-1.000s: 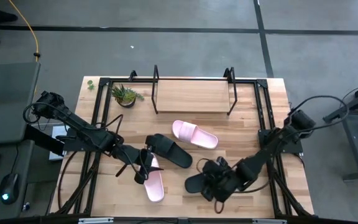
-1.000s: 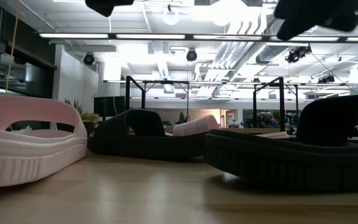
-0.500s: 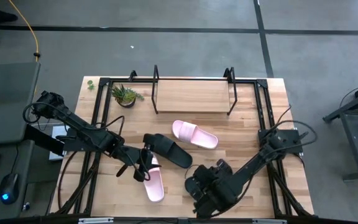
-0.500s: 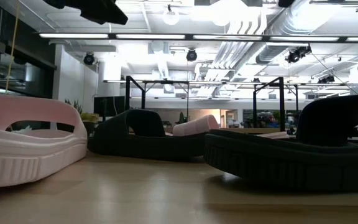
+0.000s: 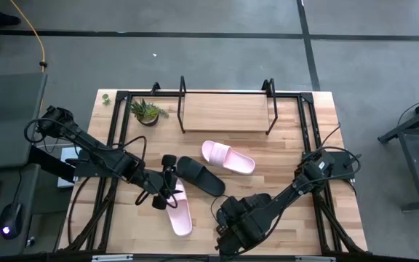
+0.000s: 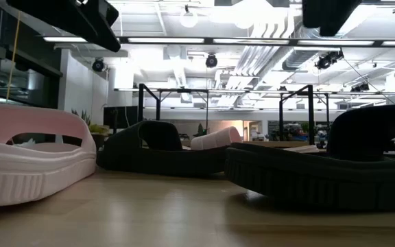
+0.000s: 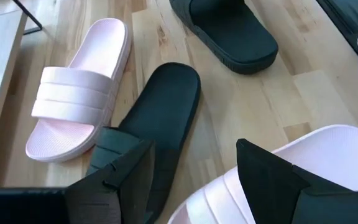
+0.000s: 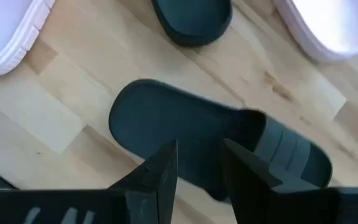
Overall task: Pick and place slides into the shelf
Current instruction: Put the bottom black slide on the shelf
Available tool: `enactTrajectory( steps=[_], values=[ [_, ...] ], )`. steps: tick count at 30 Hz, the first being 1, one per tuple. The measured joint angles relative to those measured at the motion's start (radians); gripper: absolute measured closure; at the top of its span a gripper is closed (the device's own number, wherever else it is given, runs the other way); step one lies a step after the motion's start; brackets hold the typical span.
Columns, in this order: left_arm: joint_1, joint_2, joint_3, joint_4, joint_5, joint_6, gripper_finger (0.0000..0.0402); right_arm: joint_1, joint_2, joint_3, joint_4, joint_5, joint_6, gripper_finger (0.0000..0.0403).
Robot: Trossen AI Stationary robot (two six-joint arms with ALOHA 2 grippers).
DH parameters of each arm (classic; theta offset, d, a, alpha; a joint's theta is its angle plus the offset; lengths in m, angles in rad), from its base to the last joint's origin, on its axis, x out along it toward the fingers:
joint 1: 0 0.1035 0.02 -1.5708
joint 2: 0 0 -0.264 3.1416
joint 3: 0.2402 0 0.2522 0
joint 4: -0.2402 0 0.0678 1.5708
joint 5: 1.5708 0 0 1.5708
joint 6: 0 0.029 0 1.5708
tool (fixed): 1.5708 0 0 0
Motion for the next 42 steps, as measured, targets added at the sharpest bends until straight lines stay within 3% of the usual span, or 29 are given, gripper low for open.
enactTrajectory(
  steps=[21, 42],
  values=[
    [0.000, 0.000, 0.000, -0.002, 0.002, -0.017, 0.0190, -0.005, 0.069, -0.001, -0.001, -0.141, 0.012, 0.0288],
    [0.000, 0.001, 0.000, -0.001, 0.002, -0.025, 0.0190, -0.057, 0.071, -0.001, -0.001, -0.160, -0.066, 0.0288]
  ],
)
